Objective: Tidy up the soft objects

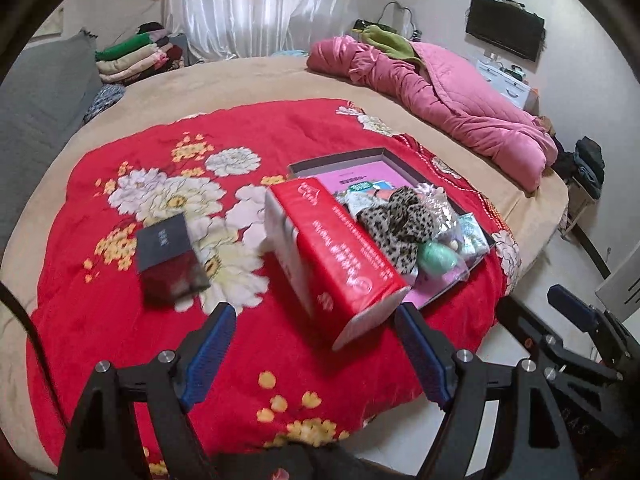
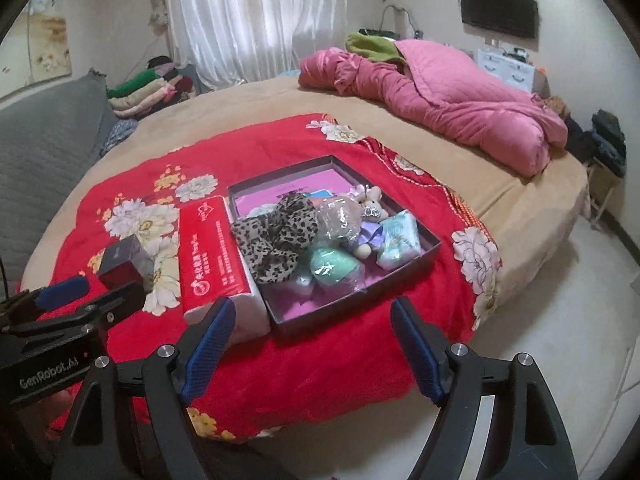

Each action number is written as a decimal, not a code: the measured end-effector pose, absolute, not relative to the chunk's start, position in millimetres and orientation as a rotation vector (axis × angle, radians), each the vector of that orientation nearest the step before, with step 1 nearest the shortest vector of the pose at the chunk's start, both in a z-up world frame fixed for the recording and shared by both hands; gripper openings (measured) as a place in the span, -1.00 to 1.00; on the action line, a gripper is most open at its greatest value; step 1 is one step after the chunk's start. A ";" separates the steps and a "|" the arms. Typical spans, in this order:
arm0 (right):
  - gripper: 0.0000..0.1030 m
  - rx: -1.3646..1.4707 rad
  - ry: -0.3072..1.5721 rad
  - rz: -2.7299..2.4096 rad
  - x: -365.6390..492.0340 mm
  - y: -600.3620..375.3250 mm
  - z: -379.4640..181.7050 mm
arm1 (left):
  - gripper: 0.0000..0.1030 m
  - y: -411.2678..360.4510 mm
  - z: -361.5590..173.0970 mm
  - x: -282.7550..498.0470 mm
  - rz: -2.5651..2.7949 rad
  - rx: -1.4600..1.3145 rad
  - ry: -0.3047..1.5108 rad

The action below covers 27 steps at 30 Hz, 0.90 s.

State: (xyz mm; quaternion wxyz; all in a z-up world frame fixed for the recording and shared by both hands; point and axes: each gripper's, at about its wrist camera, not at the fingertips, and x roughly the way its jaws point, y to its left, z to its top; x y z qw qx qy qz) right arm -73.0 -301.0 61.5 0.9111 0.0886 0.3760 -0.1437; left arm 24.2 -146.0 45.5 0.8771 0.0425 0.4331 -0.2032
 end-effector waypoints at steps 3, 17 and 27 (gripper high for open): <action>0.57 0.190 0.782 -0.291 -77.0 -295.3 59.9 | 0.58 -137.5 40.1 19.2 -0.402 0.087 0.915; 0.57 0.208 0.833 -0.279 -82.5 -288.4 43.7 | 0.58 -129.4 39.0 12.7 -0.382 0.080 0.911; 0.57 0.216 0.851 -0.284 -82.8 -291.5 38.0 | 0.58 -134.0 32.5 13.8 -0.386 0.097 0.927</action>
